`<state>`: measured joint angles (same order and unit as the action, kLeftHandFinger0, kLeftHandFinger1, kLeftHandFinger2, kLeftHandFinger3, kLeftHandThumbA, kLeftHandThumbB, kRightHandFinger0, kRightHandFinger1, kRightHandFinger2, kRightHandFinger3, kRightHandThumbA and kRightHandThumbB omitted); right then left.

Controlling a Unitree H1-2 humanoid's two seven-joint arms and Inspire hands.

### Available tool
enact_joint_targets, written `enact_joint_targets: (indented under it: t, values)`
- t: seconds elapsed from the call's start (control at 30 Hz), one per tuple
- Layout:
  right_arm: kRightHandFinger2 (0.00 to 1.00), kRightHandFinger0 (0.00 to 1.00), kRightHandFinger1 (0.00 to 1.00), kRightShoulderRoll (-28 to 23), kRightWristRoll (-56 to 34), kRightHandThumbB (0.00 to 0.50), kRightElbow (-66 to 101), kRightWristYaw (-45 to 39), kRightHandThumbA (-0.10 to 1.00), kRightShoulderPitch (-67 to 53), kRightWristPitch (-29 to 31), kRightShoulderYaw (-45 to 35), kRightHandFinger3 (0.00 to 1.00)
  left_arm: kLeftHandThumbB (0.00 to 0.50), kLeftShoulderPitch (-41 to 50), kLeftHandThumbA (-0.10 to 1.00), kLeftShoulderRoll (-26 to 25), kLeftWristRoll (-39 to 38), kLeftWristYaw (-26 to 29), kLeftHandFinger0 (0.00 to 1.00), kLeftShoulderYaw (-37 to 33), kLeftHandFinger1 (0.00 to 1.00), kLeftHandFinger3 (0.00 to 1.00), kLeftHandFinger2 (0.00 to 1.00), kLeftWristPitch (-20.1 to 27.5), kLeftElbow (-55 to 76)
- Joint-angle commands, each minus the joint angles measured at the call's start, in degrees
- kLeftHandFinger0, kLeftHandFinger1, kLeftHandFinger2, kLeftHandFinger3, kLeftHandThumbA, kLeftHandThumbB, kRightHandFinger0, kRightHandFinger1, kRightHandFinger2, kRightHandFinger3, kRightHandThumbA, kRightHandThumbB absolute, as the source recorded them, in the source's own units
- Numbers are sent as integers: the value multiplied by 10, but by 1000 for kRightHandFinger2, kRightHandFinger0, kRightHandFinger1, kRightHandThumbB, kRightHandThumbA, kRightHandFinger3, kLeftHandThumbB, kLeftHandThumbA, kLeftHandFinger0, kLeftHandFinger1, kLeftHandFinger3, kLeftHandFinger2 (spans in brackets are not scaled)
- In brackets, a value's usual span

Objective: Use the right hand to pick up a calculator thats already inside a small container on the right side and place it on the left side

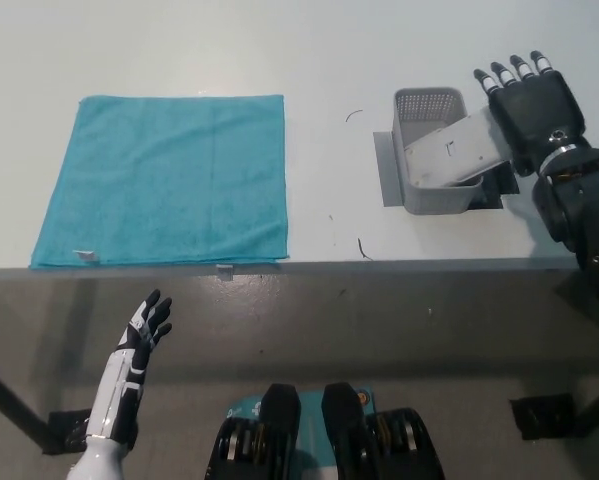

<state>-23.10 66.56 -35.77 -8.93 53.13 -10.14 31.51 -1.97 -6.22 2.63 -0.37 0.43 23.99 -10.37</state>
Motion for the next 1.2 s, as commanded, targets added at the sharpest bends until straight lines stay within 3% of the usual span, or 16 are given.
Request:
enact_joint_targets:
  t: [0.0,0.3,0.33,0.37,0.4,0.43,0.47,0.5,0.53,0.57,0.6,0.73,0.97,1.07,1.13,1.17]
  values:
    - [1000,1000,1000,9,5,500,-20,36,1000,55,8,10,1000,0,0,1000,-6,-8,-3,1000,5,1000,1000,1000,14,16]
    - [1000,1000,1000,47,-18,496,-161,139,1000,83,35,25,1000,0,2,1000,-4,-12,-4,1000,6,1000,1000,1000,19,13]
    - [1000,1000,1000,55,-29,466,-191,154,927,89,39,19,1000,0,2,1000,-4,-12,-4,1000,6,1000,1000,1000,20,13]
    - [1000,887,930,63,-43,269,-236,184,444,96,51,12,1000,0,4,1000,-4,-8,-3,1000,5,1000,1000,1000,16,16]
    - [942,748,818,66,-52,245,-257,205,294,98,60,6,1000,0,6,1000,-4,-8,-3,1000,5,1000,1000,1000,15,18]
    - [544,280,356,68,-60,252,-282,256,-73,98,78,0,1000,0,6,1000,-4,-10,-3,1000,6,1000,1000,1000,15,18]
    - [218,56,84,67,-56,335,-308,316,-95,96,88,4,799,0,7,1000,-4,-9,-2,1000,7,1000,1000,1000,13,19]
    - [144,2,3,65,-56,315,-317,327,-100,97,88,4,525,0,5,1000,-6,-6,-2,1000,7,1000,1000,1000,14,20]
    - [145,0,1,64,-60,314,-322,330,-100,98,91,2,448,0,4,1000,-7,-6,-2,1000,7,1000,1000,1000,14,21]
    - [315,5,104,60,-67,284,-318,324,-100,95,94,-3,487,0,4,1000,-7,-8,-2,1000,8,1000,1000,1000,18,20]
    - [343,17,127,58,-69,276,-321,313,-100,97,92,-3,518,0,4,1000,-6,-9,-2,1000,8,1000,1000,1000,17,19]
    - [304,0,79,49,-66,249,-329,345,-100,96,102,4,600,0,2,1000,-5,-9,-1,1000,8,1000,1000,1000,16,17]
    - [173,0,2,42,-75,287,-327,380,-100,96,116,4,529,0,0,1000,-4,-11,-2,1000,8,1000,1000,1000,12,17]
    - [15,0,0,37,-90,280,-316,394,-100,105,129,-6,403,0,-10,1000,-5,-12,-2,1000,8,1000,1000,1000,16,12]
    - [60,0,28,27,-92,297,-276,390,-100,107,126,-15,307,0,-15,1000,-6,-8,-1,1000,9,1000,1000,1000,18,10]
    - [184,0,77,21,-95,304,-250,388,-100,105,125,-21,298,0,-16,1000,-6,-9,-2,1000,9,1000,1000,1000,18,8]
